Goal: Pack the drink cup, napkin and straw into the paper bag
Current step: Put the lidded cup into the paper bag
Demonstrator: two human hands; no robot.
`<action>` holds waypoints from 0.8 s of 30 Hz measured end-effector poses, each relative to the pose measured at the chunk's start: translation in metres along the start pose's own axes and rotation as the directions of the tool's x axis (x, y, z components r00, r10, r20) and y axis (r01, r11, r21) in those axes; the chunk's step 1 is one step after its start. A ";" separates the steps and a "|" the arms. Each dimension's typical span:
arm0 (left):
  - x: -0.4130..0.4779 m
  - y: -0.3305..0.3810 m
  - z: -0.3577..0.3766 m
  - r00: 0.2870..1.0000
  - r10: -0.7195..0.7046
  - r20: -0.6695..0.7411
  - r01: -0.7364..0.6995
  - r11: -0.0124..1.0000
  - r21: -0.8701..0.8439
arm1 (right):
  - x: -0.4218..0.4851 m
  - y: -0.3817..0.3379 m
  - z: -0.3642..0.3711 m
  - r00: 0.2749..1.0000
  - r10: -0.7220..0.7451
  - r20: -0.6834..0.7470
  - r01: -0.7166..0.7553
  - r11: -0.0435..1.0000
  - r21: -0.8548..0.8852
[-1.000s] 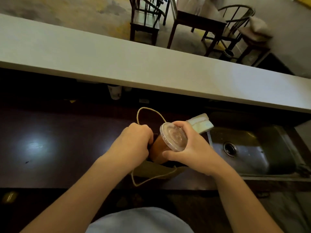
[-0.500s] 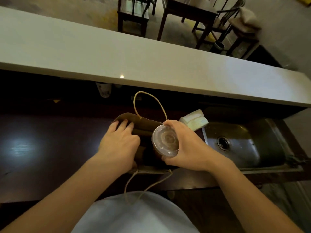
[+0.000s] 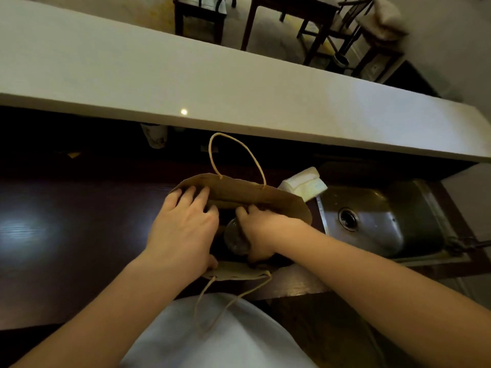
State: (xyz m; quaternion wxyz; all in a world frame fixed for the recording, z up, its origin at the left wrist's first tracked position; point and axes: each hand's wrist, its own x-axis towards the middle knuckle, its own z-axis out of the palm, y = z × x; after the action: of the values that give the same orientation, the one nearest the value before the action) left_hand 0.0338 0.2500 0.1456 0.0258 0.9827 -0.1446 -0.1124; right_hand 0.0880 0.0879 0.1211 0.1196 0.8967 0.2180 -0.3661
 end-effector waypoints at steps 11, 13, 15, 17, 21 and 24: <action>-0.002 -0.002 0.007 1.000 -0.007 0.000 0.007 1.000 -0.029 | 0.075 -0.045 0.042 0.956 0.262 0.131 -0.214 0.930 -0.297; -0.002 -0.004 0.007 1.000 0.005 -0.007 -0.005 0.999 -0.043 | 0.075 -0.045 0.041 0.958 0.269 0.097 -0.226 0.920 -0.319; -0.002 -0.007 0.008 1.000 0.009 -0.012 -0.009 0.999 -0.053 | 0.074 -0.043 0.039 0.968 0.242 0.071 -0.201 0.910 -0.362; -0.003 -0.007 0.008 1.000 0.009 -0.007 -0.010 0.998 -0.063 | 0.069 -0.043 0.041 0.971 0.224 0.079 -0.182 0.913 -0.364; -0.004 -0.003 0.010 1.000 -0.013 0.010 0.014 0.998 -0.069 | 0.064 -0.042 0.048 0.966 0.238 0.105 -0.200 0.937 -0.286; -0.003 0.000 0.007 1.000 -0.017 0.015 0.018 0.998 -0.053 | 0.057 -0.037 0.044 0.979 0.168 0.112 -0.145 0.971 -0.190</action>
State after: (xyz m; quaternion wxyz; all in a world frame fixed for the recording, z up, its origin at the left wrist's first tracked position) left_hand 0.0296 0.2507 0.1391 0.0498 0.9821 -0.1331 -0.1237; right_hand 0.0797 0.1210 0.0475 0.2428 0.8713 0.1708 -0.3908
